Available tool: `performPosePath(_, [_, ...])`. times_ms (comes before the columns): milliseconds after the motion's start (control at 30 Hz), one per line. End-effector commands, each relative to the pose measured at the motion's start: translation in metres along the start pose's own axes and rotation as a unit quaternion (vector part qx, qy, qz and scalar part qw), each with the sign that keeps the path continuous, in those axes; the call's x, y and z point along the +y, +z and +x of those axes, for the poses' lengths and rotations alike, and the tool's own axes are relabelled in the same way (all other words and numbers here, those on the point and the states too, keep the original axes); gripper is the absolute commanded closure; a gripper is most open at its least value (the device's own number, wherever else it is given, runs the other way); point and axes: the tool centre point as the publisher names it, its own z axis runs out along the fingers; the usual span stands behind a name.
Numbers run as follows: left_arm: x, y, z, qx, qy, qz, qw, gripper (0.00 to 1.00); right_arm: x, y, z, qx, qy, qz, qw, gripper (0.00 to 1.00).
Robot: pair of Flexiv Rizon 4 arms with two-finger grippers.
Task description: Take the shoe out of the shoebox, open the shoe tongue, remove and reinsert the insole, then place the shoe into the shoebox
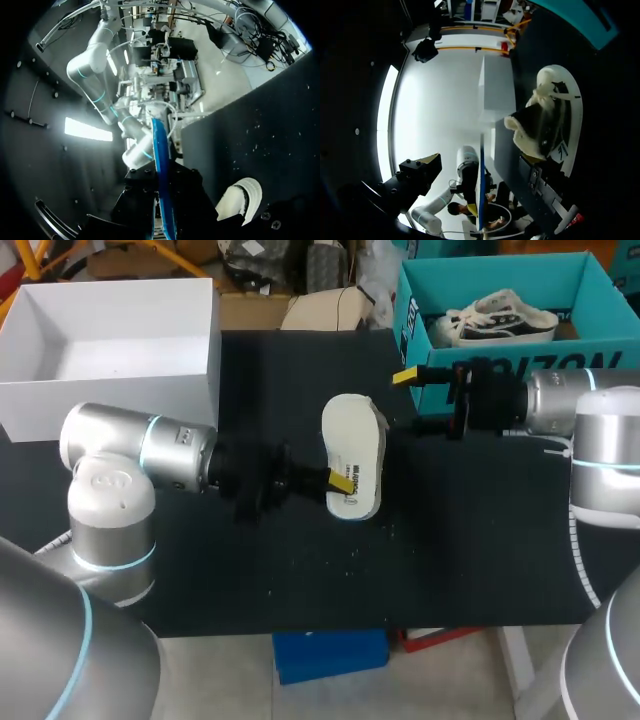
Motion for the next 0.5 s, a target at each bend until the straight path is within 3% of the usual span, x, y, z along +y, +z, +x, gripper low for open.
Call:
performPosePath(33, [0.029, 0.000, 0.017, -0.016, 0.020, 0.020, 0.999, 1.00, 0.000, 0.001, -0.001, 0.000, 0.000, -0.001, 1.000, 0.00])
performPosePath(500, [0.059, -0.003, 0.027, -0.013, 0.065, 0.016, 0.998, 1.00, 0.000, 0.001, -0.001, 0.000, 0.000, -0.001, 1.000, 0.00])
